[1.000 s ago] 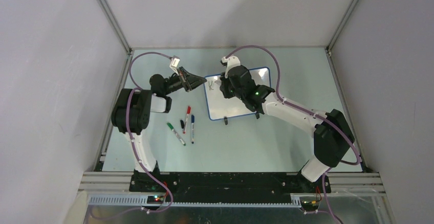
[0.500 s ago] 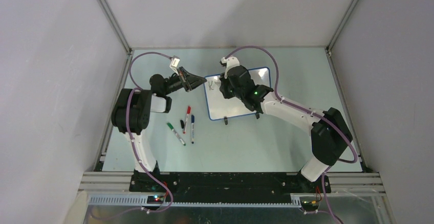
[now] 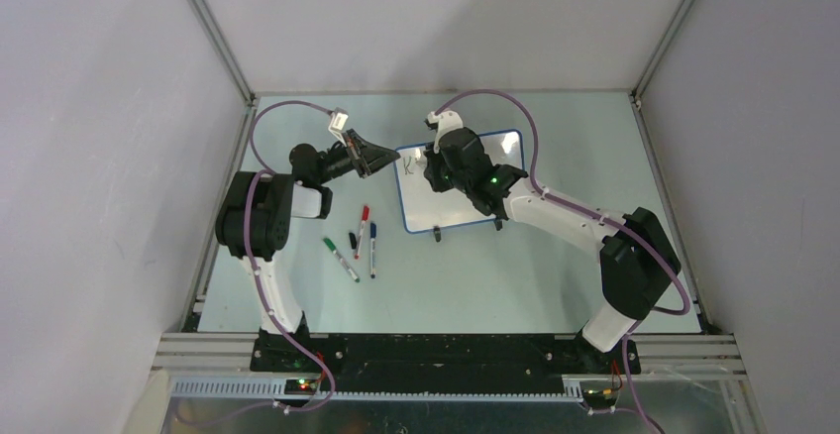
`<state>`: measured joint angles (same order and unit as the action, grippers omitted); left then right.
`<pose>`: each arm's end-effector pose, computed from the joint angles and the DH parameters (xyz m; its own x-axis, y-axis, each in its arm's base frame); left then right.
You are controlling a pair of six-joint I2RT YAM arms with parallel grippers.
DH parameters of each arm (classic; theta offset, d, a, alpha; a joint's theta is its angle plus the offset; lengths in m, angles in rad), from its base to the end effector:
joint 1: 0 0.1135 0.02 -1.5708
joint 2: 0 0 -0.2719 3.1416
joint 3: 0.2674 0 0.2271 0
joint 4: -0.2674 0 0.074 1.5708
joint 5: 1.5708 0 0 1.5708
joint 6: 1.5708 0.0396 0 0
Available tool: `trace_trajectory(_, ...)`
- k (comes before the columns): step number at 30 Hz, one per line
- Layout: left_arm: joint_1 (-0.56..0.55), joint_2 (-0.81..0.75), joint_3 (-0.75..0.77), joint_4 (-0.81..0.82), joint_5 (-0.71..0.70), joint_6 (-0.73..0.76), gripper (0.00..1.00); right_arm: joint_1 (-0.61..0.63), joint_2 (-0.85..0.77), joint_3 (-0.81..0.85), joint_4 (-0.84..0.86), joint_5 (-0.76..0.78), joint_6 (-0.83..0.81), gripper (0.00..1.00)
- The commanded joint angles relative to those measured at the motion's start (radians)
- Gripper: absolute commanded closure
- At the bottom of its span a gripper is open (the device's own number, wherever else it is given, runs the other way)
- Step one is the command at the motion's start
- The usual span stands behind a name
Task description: Write a sentence on the whiteboard
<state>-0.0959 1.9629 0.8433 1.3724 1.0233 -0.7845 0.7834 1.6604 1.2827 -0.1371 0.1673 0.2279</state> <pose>0.3601 -0.0686 0.2175 -0.4404 -0.3271 -0.8361 0.7936 0.2938 -0.5329 0.2657 0.2553 0.3037 -0.4738 -0.1575 -0.8664 -0.4990 0.8587 0.1168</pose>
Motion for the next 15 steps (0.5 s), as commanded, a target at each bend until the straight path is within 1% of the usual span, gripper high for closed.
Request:
trace_trajectory(1,-0.003,-0.050,-0.013,0.022,-0.005,0.056,1.00,-0.006,0.012,0.012,0.001,0.016,0.010,1.00)
trace_trajectory(15,-0.003,-0.050,-0.014,0.021,-0.005,0.056,1.00,0.002,0.003,0.001,-0.037,0.009,0.018,1.00)
